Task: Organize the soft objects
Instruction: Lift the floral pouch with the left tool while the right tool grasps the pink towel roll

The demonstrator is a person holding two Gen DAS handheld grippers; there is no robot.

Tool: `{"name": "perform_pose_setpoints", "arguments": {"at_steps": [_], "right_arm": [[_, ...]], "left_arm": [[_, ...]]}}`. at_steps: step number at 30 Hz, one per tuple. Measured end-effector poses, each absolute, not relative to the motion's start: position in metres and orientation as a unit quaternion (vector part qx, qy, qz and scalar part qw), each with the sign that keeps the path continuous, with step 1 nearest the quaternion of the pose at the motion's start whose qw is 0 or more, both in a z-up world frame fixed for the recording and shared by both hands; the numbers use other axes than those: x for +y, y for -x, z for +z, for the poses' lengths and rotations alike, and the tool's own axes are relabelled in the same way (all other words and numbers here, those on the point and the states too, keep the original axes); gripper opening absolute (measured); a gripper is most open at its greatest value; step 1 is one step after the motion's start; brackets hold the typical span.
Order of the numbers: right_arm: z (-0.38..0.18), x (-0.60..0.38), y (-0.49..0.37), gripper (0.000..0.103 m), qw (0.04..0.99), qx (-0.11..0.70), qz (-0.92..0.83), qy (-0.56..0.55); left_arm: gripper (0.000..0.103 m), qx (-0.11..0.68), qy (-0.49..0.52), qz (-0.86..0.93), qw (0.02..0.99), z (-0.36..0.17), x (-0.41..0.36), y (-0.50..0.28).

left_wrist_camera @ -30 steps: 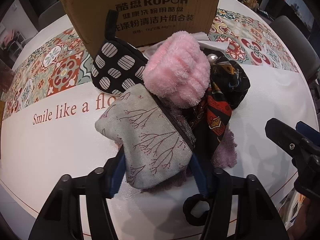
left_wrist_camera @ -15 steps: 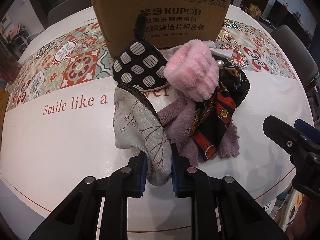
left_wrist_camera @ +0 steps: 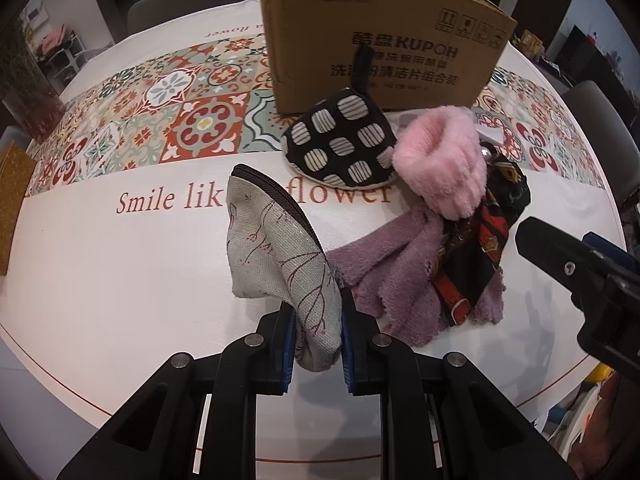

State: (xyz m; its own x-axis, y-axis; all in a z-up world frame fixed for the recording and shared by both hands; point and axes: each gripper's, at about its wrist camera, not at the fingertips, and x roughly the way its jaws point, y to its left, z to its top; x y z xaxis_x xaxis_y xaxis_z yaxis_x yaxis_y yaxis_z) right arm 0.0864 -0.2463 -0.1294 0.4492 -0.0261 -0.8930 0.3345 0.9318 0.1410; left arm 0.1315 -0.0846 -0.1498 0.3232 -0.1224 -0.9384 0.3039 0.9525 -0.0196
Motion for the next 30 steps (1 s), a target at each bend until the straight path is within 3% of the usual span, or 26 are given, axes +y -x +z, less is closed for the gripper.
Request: {"name": "perform_pose_setpoints", "arguments": {"at_steps": [26,30], "right_arm": [[-0.133,-0.185,-0.172,0.101,0.836,0.538,-0.088,-0.068],[-0.145,-0.183,-0.183,0.097,0.829,0.549,-0.095,-0.057]], "left_arm": [[0.020,0.572,-0.019,-0.088,0.816,-0.152,-0.029,-0.197],[0.020,0.580,-0.017,-0.091,0.810,-0.161,-0.030,-0.204]]}}
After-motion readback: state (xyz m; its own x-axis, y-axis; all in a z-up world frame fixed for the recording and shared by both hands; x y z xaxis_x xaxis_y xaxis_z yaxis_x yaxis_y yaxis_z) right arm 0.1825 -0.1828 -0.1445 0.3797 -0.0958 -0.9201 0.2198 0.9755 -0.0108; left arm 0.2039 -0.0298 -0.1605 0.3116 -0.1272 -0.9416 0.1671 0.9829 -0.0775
